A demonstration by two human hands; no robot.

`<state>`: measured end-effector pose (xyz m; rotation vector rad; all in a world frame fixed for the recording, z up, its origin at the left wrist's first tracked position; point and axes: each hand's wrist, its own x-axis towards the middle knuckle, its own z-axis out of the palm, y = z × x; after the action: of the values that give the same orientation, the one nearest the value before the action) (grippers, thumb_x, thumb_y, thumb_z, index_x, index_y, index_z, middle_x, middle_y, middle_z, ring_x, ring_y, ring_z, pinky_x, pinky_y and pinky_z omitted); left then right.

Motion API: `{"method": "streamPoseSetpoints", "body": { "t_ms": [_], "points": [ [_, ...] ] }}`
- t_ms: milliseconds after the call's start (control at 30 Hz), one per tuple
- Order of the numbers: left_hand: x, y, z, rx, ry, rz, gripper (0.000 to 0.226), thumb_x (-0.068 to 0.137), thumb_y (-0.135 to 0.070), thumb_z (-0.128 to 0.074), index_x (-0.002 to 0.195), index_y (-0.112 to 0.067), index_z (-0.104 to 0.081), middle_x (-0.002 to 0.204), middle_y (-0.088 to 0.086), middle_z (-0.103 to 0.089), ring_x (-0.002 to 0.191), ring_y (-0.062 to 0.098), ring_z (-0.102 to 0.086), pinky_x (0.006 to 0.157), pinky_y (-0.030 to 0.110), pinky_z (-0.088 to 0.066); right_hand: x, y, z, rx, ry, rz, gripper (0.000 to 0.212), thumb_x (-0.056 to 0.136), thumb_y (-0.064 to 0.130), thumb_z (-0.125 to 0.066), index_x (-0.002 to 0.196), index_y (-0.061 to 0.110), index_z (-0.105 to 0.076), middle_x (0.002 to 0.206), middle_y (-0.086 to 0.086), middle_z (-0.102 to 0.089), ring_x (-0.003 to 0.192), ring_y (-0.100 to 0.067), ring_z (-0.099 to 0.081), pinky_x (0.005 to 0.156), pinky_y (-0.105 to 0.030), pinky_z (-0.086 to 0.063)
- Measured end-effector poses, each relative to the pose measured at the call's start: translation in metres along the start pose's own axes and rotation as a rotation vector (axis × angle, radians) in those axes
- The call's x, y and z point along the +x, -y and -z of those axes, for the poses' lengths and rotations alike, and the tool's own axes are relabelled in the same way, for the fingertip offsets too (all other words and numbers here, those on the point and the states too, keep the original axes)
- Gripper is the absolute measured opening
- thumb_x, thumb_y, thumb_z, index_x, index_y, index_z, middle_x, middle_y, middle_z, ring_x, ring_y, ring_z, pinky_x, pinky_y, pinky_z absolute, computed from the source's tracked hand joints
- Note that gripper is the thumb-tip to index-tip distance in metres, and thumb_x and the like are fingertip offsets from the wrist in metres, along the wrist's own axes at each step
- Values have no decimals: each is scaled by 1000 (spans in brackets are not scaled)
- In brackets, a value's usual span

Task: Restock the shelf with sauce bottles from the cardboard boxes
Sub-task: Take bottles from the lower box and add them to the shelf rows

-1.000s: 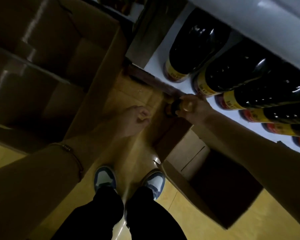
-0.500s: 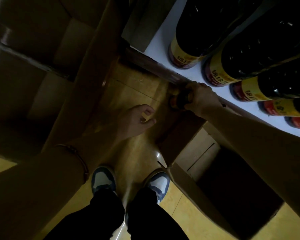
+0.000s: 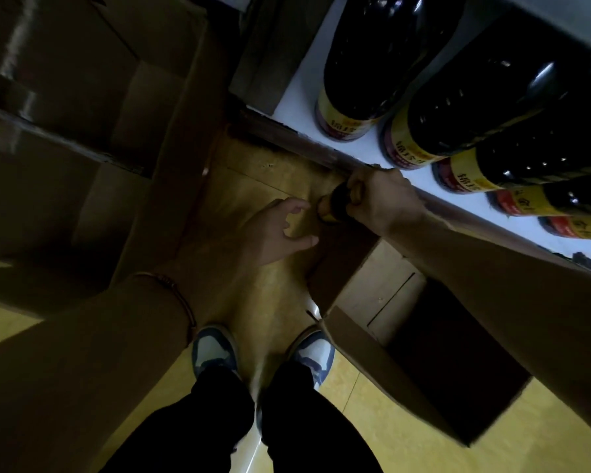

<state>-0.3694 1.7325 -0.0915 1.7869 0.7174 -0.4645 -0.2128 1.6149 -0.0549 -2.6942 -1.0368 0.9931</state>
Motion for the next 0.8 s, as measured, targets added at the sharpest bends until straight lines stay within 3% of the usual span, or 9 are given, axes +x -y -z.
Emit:
{"method": "streamPoseSetpoints", "body": {
  "t_ms": [67,200,300,467,567,600,667,733,800],
  "points": [
    [-12,-13,8,-12,6,-11,70,81,-30,-75,142,-29,-39,143,-3,-41,117,11,-46,77,13,-40,-15,13,19,16,0,25,33,84,20,-68,113,16,-53,106,-10,-57,85,-22,-51,63,-31,-38],
    [-37,-47,27,13,-5,-60,89,77,-28,-79,149,-31,-26,152,-3,-31,135,15,-34,102,23,-33,-53,40,73,82,0,68,43,82,25,-72,117,16,-49,97,-7,-48,93,-30,-57,70,-40,-52],
    [-59,-78,44,2,-1,-80,98,73,-27,-82,150,-29,-22,154,-3,-30,138,14,-32,106,27,-32,-85,64,116,202,-20,106,45,80,25,-74,118,17,-52,104,-10,-56,97,-27,-58,79,-44,-55],
    [-104,-127,72,-139,13,-107,97,70,-15,-84,148,-23,-27,145,-4,-44,134,9,-40,110,31,-37,-132,109,175,303,-101,237,39,76,25,-77,107,16,-55,94,-9,-66,84,-26,-62,71,-46,-54],
    [-130,-157,94,-227,2,-128,87,71,-6,-82,143,-19,-34,128,-15,-52,111,-13,-49,89,2,-42,-159,132,211,345,-180,262,38,74,26,-78,105,18,-57,90,-4,-67,80,-19,-62,70,-40,-52],
    [-137,-163,100,-233,-2,-133,82,71,-6,-82,139,-22,-39,121,-19,-53,104,-19,-50,83,-1,-41,-168,139,221,359,-201,273,38,74,26,-78,105,18,-58,90,-2,-67,81,-17,-62,70,-36,-51],
    [-148,-174,109,-236,-42,-150,78,67,-9,-85,128,-33,-44,114,-24,-56,106,-18,-52,85,2,-42,-184,152,239,401,-252,276,40,73,27,-79,108,21,-59,94,1,-67,85,-13,-61,72,-30,-50],
    [-161,-186,118,-284,-67,-133,75,61,-18,-90,120,-41,-50,115,-20,-62,116,-1,-55,99,21,-45,-198,166,254,466,-302,264,46,73,28,-80,113,23,-58,100,5,-67,90,-9,-61,74,-23,-51],
    [-176,-201,127,-262,-70,-171,73,61,-25,-89,122,-37,-51,117,-16,-62,117,5,-55,100,27,-45,-211,178,267,527,-370,248,50,73,29,-81,117,22,-58,101,10,-64,90,-3,-59,75,-15,-49]
  ]
}}
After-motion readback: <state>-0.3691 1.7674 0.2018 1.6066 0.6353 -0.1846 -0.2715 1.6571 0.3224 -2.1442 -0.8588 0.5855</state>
